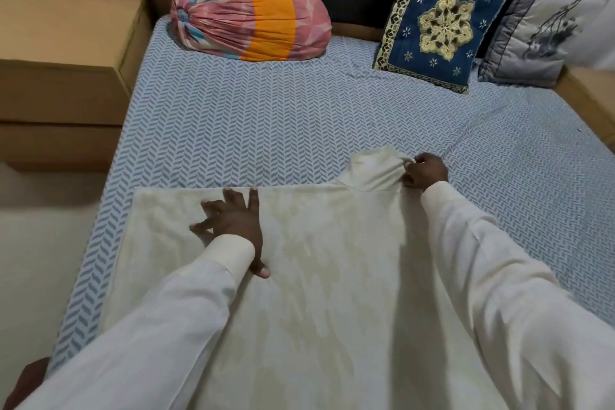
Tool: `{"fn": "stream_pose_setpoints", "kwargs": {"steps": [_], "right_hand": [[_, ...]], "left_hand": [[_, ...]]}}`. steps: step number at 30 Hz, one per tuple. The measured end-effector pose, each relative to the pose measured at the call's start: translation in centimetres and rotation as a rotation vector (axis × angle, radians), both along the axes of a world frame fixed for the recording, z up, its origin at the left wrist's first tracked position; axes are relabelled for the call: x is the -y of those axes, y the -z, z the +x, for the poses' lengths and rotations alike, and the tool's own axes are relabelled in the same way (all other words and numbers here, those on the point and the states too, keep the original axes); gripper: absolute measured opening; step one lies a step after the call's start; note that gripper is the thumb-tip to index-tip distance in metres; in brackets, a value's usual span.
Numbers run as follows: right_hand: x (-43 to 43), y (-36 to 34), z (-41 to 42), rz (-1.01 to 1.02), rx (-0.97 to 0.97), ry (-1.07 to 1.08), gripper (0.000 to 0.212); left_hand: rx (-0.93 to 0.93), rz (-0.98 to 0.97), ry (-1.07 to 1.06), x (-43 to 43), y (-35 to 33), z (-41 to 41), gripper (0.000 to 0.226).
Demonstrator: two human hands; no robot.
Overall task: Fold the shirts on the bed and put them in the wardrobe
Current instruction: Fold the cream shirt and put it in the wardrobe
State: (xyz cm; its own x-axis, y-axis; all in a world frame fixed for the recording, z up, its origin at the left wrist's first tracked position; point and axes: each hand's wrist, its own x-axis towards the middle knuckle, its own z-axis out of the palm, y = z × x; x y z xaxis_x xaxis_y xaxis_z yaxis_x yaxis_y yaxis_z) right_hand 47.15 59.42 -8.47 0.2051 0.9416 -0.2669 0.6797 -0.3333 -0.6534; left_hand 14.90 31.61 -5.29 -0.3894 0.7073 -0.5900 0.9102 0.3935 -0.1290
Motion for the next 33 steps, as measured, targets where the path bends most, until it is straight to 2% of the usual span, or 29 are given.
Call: {"fn": "stream_pose_setpoints", "kwargs": {"steps": [2,5,7,9,11,14,17,20,23,26,29,31,33], "right_hand": [[1.2,-0.7,0.0,-0.029,-0.057,-0.024,0.022],[2.3,-1.8,2.2,0.057,0.036,0.088,0.037],[3.6,-1.6,4.5,-0.052,0.09,0.163,0.046],[5.2,-1.4,5.8,-0.192,0.078,0.113,0.043],[6.5,-1.8,5.9,-0.218,0.138,0.018,0.038],[8.0,-1.7,5.8,-0.058,0.245,-0.069,0.016],[8.5,-1.4,6.7,0.079,0.119,0.054,0.025],[9.7,-1.3,9.7,-0.051,-0.027,0.155,0.044],[13.2,-1.9,12.7,-0.206,-0.047,0.264,0.039],[15.4,-1.4,14.5,-0.287,0.013,0.168,0.03],[16.8,-1.9,14.1,-0.321,0.08,-0.018,0.031],[17.1,-2.7,13.8,-0.346,0.106,-0.095,0.032],[16.9,-3.2,14.2,-0.346,0.108,-0.089,0.029]], "left_hand": [[0.014,0.004,-0.004,0.0,0.0,0.0,0.172],[0.024,0.005,-0.012,0.2,-0.1,-0.1,0.171],[0.026,0.009,-0.011,0.2,-0.2,-0.1,0.171],[0.028,0.006,-0.008,0.1,-0.2,-0.1,0.172],[0.03,-0.003,-0.011,0.0,-0.2,0.1,0.172],[0.038,0.002,-0.019,0.0,-0.2,0.0,0.173],[0.067,0.042,-0.024,0.2,0.4,-0.5,0.174],[0.082,0.087,-0.032,0.8,0.8,-0.9,0.172],[0.07,0.1,-0.039,1.3,0.7,-0.6,0.167],[0.02,0.104,-0.049,1.6,0.8,-0.2,0.163],[-0.075,0.128,0.084,2.4,0.8,0.9,0.148],[-0.097,0.184,0.217,3.1,1.0,2.2,0.123],[-0.054,0.224,0.25,3.5,1.4,3.2,0.096]]}}
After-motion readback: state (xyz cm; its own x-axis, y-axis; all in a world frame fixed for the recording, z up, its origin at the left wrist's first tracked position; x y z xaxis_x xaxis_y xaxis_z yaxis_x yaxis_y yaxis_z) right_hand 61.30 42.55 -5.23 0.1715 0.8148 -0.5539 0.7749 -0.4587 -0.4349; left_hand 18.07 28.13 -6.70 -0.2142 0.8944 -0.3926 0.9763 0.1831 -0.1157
